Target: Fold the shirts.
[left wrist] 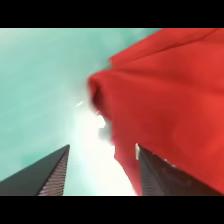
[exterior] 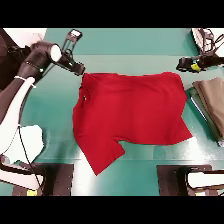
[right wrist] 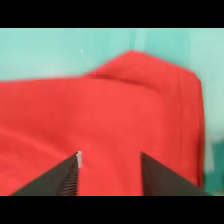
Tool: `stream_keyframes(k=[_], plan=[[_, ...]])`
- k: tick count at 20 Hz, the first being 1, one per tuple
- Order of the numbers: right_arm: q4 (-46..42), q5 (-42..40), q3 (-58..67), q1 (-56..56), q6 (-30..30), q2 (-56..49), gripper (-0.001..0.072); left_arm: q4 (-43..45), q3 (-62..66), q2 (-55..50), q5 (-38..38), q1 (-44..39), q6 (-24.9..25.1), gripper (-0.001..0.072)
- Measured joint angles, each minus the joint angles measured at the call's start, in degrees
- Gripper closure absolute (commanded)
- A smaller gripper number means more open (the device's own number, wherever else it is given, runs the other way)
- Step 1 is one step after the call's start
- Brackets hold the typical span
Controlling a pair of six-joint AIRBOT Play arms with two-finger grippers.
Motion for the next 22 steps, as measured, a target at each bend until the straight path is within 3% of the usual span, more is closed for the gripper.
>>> stream_keyframes(k=[5,9,16,22], plan=[[3.8,14.2,-5.3,-2.8,-6.5,7.2,0.0415,-2.6,-2.7,7.7,-11.0,7.7,-3.8,0.0215],[14.4,17.6,-17.0,-5.6,-10.6,15.6,0.0415,-9.4,-18.2,15.8,-15.6,13.0,-4.6,0.0215],[21.8,14.7,-30.6,-7.0,-12.6,27.6,0.0415,-24.1,-51.3,31.5,-12.2,16.7,-3.8,0.0214],[22.9,11.9,-33.2,-7.1,-12.9,32.6,0.0415,-37.7,-65.2,34.9,-7.8,17.1,2.0,0.0215]])
